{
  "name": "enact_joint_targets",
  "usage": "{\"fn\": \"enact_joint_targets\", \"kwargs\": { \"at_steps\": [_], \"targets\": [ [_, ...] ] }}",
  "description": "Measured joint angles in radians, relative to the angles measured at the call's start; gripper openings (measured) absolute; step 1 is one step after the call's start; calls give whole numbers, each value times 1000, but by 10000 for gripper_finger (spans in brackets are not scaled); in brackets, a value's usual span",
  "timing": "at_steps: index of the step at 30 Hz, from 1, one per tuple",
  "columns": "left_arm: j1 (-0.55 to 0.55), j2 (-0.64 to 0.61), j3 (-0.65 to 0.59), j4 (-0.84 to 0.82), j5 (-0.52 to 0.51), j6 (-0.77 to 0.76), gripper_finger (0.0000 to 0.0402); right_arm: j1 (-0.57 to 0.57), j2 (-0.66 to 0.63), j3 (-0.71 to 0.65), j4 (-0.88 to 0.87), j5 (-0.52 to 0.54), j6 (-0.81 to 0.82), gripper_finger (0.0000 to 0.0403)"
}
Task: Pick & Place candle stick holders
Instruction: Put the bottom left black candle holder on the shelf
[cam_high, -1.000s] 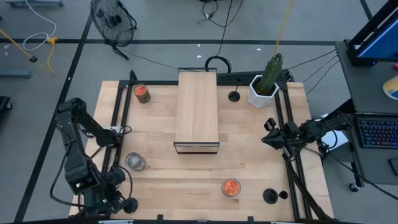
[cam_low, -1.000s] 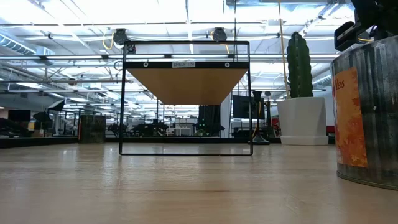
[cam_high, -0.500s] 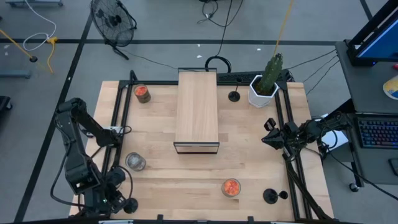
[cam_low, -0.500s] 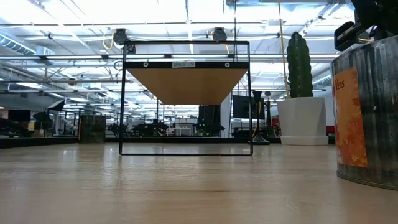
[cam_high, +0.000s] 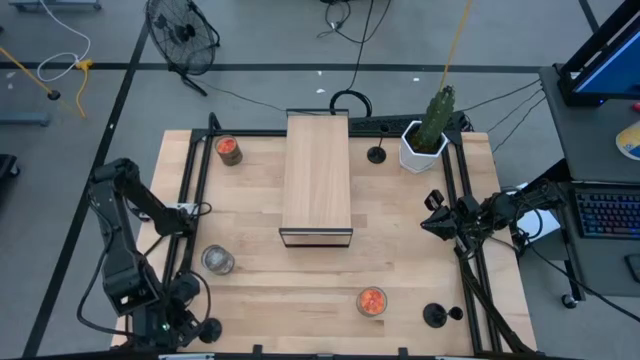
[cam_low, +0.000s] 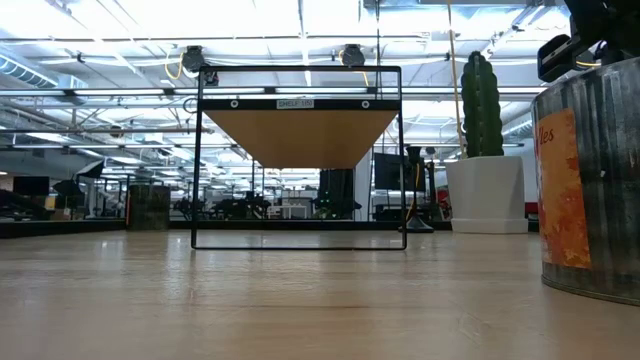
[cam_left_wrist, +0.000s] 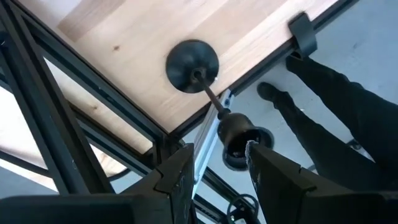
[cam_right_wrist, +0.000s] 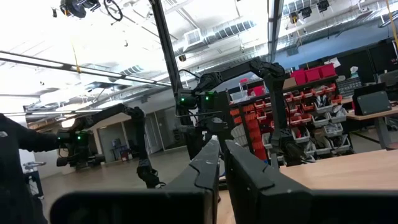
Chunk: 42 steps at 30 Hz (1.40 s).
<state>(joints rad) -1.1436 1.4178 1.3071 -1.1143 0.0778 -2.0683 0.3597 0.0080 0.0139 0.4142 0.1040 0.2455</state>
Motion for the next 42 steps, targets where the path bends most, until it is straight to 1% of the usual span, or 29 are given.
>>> {"fn": "enact_joint_targets", "kwargs": {
  "at_steps": [11,17,27,32,35,37,40,41,42],
  "targets": [
    [-6,36,-3,-2,-2,-2,152,0,0,0,0,0,0,18],
    [-6,48,-4,-39,0,0,152,0,0,1,-1,0,0,18],
    [-1,107,-4,-31,10,49,152,0,0,1,0,0,0,18],
    [-2,121,-1,-31,11,50,149,0,0,1,0,0,0,18],
    [-1,121,-1,-31,10,50,124,0,0,1,0,0,0,18],
    [-1,121,-1,-30,5,50,93,0,0,1,0,0,0,18],
    [-1,122,-1,-29,1,50,35,0,0,1,0,0,0,18],
    [-1,122,0,-32,-3,48,22,0,0,1,0,0,0,18],
    [-1,122,-3,-33,-7,48,17,0,0,1,0,0,0,18]
  ]
}}
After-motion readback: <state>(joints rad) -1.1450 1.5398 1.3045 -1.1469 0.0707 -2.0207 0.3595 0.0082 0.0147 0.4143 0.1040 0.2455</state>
